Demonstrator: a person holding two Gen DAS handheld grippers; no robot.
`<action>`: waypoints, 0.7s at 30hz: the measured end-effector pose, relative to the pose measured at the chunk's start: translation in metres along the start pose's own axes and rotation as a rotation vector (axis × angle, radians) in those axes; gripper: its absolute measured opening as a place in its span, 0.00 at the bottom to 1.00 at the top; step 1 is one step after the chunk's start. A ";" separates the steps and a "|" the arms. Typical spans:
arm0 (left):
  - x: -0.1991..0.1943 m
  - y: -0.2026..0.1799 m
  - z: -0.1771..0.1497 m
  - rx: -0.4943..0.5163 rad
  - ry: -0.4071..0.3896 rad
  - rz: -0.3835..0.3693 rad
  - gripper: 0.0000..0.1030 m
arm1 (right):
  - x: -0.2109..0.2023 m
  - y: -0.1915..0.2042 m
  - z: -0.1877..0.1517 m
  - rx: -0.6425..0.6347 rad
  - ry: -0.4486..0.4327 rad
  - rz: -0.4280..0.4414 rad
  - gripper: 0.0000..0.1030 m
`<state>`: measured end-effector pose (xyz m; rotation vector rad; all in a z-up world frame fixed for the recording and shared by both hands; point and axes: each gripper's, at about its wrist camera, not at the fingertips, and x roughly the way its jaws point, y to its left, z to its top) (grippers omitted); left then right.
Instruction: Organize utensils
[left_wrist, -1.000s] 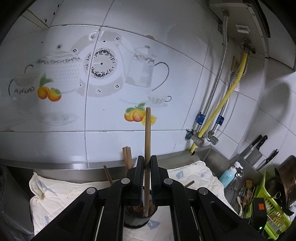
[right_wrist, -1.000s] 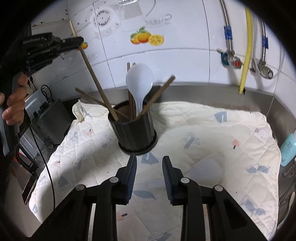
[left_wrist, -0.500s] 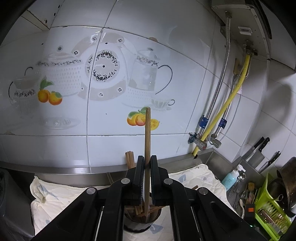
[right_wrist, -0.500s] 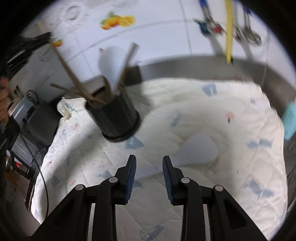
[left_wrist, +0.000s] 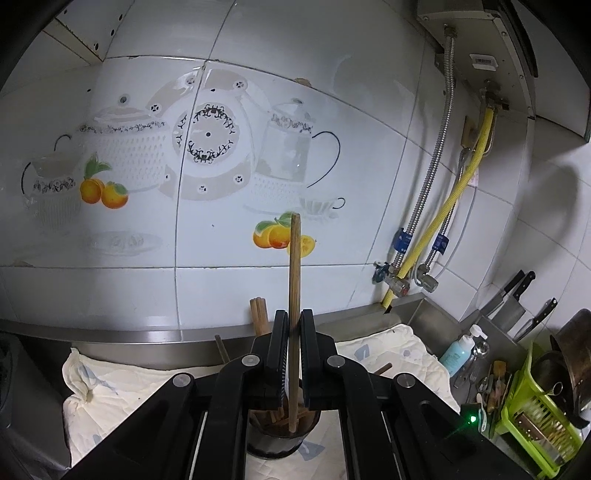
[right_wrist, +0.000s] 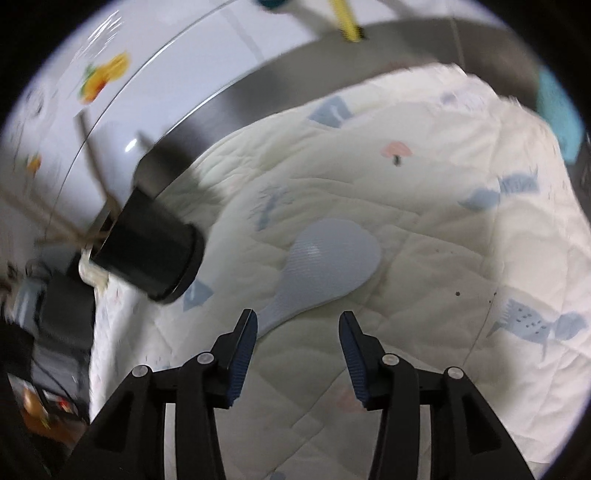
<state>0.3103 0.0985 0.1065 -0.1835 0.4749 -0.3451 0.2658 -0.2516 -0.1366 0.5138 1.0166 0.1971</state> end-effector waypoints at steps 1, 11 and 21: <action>0.000 0.001 -0.001 0.000 0.002 0.002 0.06 | 0.002 -0.007 0.001 0.036 -0.001 0.025 0.49; 0.008 0.003 0.000 -0.003 0.015 0.014 0.06 | 0.019 -0.033 0.015 0.210 -0.048 0.181 0.46; 0.017 0.010 0.003 -0.015 0.016 0.046 0.06 | 0.005 -0.008 0.023 0.069 -0.086 0.190 0.09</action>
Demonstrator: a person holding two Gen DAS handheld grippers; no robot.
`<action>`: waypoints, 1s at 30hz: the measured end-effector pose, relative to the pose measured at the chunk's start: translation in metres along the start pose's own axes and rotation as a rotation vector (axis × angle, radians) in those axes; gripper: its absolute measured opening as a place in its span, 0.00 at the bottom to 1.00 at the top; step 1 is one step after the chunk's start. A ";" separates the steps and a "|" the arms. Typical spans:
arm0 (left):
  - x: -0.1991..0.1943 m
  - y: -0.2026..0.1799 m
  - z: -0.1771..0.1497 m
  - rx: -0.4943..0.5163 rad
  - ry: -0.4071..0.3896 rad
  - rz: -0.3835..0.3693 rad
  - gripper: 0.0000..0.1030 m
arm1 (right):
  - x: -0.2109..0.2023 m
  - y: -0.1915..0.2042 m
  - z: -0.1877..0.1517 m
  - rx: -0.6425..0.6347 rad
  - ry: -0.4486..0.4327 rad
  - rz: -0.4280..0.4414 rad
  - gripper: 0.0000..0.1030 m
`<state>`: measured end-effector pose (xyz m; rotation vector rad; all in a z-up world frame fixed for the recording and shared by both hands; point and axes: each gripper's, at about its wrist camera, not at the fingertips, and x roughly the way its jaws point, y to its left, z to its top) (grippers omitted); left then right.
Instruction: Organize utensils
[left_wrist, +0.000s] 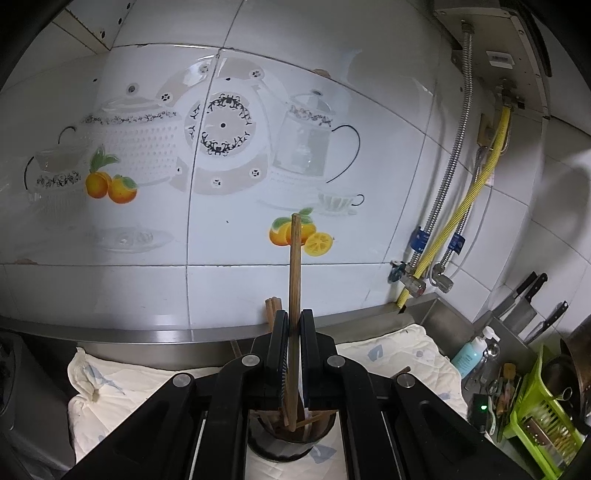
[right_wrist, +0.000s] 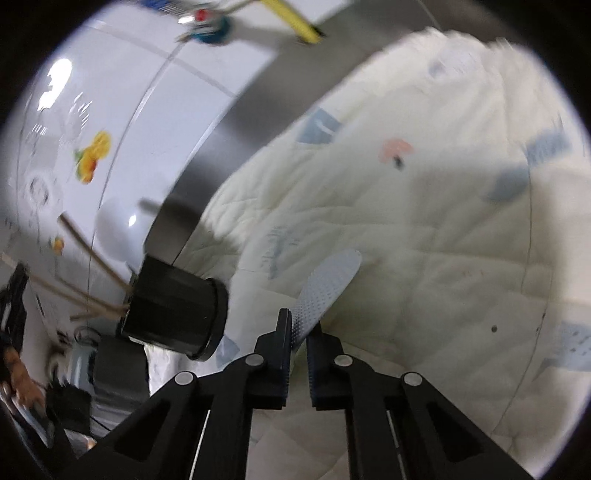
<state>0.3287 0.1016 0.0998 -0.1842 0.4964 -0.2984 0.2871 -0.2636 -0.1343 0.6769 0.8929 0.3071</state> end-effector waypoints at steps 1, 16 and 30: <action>0.001 0.001 0.000 -0.001 -0.002 0.003 0.06 | -0.004 0.006 0.000 -0.029 -0.005 -0.005 0.09; 0.036 -0.004 -0.006 0.038 0.043 0.046 0.06 | -0.071 0.145 0.011 -0.479 -0.137 0.010 0.06; 0.070 0.006 -0.031 0.014 0.157 0.056 0.06 | -0.061 0.204 0.039 -0.567 -0.241 0.072 0.03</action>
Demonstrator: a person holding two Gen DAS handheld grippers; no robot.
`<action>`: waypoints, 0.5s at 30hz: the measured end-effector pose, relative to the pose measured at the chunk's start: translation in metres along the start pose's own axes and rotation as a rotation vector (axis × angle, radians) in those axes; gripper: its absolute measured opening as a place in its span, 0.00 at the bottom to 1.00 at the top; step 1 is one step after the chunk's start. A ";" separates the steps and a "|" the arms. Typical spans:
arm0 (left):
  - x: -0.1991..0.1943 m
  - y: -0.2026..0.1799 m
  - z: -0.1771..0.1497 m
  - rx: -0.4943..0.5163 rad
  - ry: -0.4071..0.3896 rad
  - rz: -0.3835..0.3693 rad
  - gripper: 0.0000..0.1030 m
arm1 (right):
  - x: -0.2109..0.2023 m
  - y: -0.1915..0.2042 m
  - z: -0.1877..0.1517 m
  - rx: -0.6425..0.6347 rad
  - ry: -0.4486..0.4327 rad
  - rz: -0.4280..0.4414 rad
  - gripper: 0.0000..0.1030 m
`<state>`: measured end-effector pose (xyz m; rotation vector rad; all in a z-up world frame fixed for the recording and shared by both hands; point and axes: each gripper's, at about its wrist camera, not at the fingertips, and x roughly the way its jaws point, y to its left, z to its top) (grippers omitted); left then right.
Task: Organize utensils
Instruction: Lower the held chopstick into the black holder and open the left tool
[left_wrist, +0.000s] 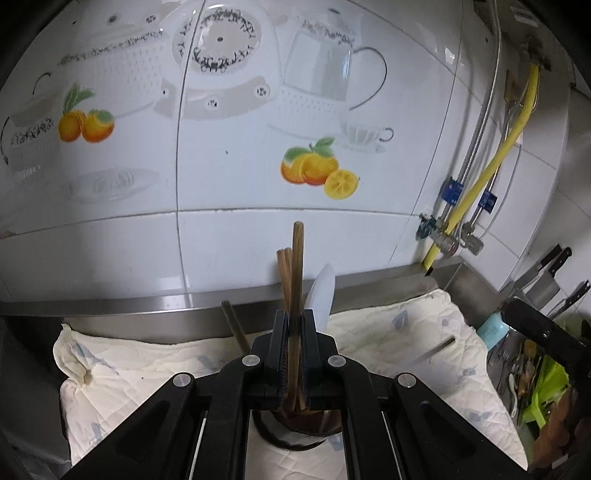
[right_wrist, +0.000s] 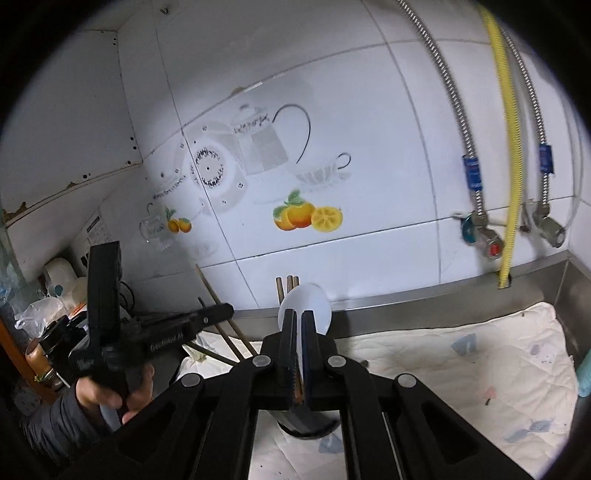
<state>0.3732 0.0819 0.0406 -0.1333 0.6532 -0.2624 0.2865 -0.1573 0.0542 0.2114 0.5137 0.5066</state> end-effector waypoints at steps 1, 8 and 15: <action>0.001 0.000 -0.001 -0.001 0.003 -0.001 0.06 | 0.003 0.002 -0.002 -0.005 0.009 0.000 0.03; -0.003 0.002 -0.002 0.001 0.002 -0.023 0.07 | 0.011 0.007 -0.015 -0.029 0.074 0.016 0.03; -0.001 0.003 0.001 -0.020 0.016 -0.050 0.07 | 0.017 0.005 -0.033 -0.059 0.190 0.017 0.03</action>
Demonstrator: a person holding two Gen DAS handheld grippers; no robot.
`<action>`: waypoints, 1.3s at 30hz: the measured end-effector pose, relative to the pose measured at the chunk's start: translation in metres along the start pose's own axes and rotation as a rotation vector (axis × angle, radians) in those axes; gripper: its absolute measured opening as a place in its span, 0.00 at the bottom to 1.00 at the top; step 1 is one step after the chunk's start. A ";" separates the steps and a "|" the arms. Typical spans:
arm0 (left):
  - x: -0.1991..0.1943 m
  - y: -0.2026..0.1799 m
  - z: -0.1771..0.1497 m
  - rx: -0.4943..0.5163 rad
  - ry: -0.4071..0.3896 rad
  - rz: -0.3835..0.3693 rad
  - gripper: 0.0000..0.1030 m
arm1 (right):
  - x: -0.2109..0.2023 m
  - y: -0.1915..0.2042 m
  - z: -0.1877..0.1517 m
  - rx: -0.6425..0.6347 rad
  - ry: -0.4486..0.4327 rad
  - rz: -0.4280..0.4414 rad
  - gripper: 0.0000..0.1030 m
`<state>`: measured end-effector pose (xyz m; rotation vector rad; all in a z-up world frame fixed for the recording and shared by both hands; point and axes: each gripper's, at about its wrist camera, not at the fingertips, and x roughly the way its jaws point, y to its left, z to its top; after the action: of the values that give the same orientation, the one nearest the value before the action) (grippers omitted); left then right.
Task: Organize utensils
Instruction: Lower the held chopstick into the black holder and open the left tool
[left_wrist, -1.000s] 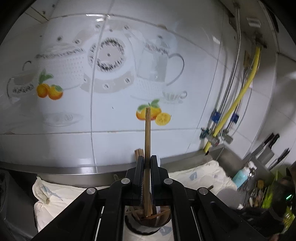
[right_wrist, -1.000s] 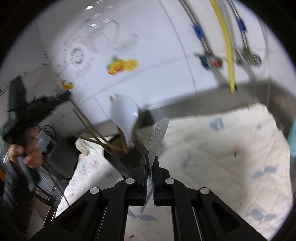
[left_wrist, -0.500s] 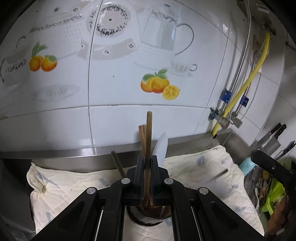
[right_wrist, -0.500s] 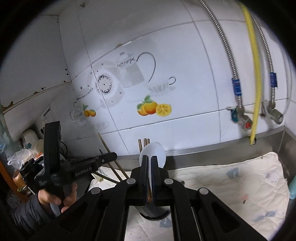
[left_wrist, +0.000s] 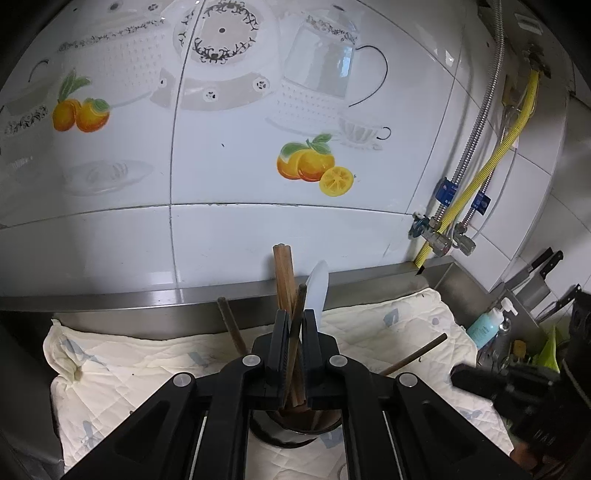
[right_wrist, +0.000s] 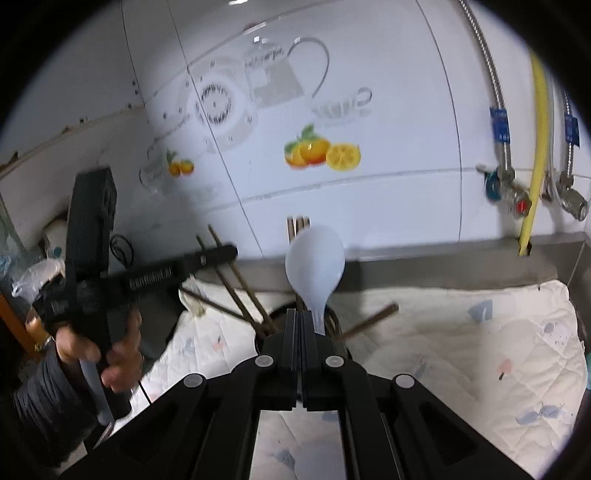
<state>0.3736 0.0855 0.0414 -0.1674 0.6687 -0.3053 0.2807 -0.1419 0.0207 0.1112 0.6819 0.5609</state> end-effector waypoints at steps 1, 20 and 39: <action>0.001 0.000 0.001 0.002 0.002 -0.002 0.07 | 0.001 0.000 -0.003 -0.008 0.013 -0.006 0.03; -0.010 0.001 0.002 -0.015 0.001 -0.016 0.08 | 0.040 -0.009 -0.072 -0.239 0.400 0.006 0.41; -0.033 0.005 0.001 -0.045 -0.022 -0.016 0.48 | 0.084 -0.030 -0.119 -0.568 0.739 0.042 0.56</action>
<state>0.3505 0.1007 0.0600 -0.2188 0.6526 -0.3035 0.2735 -0.1331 -0.1271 -0.6447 1.2058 0.8245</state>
